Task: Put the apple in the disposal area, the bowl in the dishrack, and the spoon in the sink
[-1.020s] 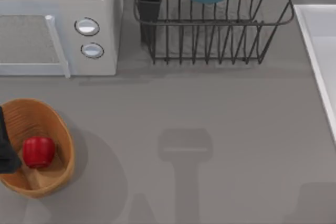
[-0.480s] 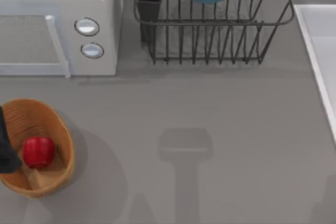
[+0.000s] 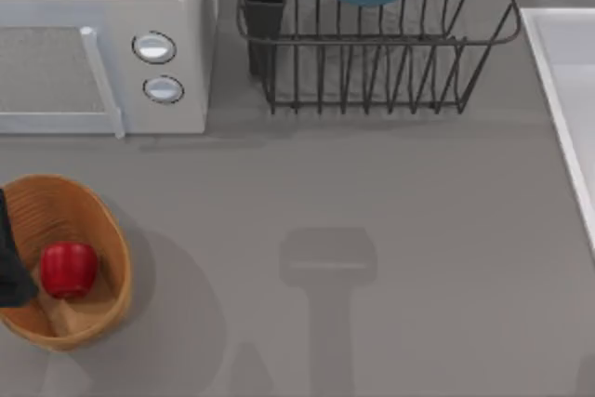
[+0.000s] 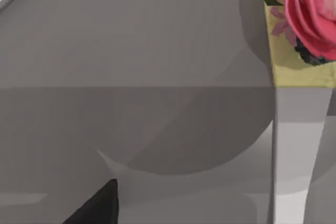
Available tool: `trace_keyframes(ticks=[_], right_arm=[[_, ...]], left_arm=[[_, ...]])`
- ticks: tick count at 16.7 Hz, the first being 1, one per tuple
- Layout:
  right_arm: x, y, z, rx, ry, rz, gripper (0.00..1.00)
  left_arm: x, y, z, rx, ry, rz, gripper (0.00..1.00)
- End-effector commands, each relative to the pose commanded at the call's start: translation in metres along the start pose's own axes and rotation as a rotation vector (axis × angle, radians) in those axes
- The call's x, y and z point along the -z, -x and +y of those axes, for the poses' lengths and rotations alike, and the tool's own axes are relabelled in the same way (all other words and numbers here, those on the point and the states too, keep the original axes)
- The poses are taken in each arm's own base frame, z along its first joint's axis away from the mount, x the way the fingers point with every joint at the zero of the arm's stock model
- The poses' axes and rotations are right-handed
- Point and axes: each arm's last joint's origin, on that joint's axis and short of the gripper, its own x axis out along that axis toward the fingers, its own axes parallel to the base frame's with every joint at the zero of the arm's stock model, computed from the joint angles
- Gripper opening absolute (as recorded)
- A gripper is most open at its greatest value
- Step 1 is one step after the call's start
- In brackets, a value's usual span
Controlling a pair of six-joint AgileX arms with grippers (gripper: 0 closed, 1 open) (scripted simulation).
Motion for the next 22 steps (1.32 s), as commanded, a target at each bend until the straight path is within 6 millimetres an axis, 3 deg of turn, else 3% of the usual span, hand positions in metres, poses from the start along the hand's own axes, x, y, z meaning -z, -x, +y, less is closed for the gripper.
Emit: trace_keyframes(ticks=[2, 15, 22], right_arm=[[0.0000, 0.0000, 0.0000, 0.000, 0.000, 0.000, 1.00], [0.0000, 0.0000, 0.0000, 0.000, 0.000, 0.000, 0.02], [0.0000, 0.0000, 0.0000, 0.000, 0.000, 0.000, 0.00]], left_arm=[[0.0000, 0.0000, 0.0000, 0.000, 0.000, 0.000, 1.00], [0.0000, 0.0000, 0.0000, 0.000, 0.000, 0.000, 1.00], [0.0000, 0.0000, 0.0000, 0.000, 0.000, 0.000, 1.00]])
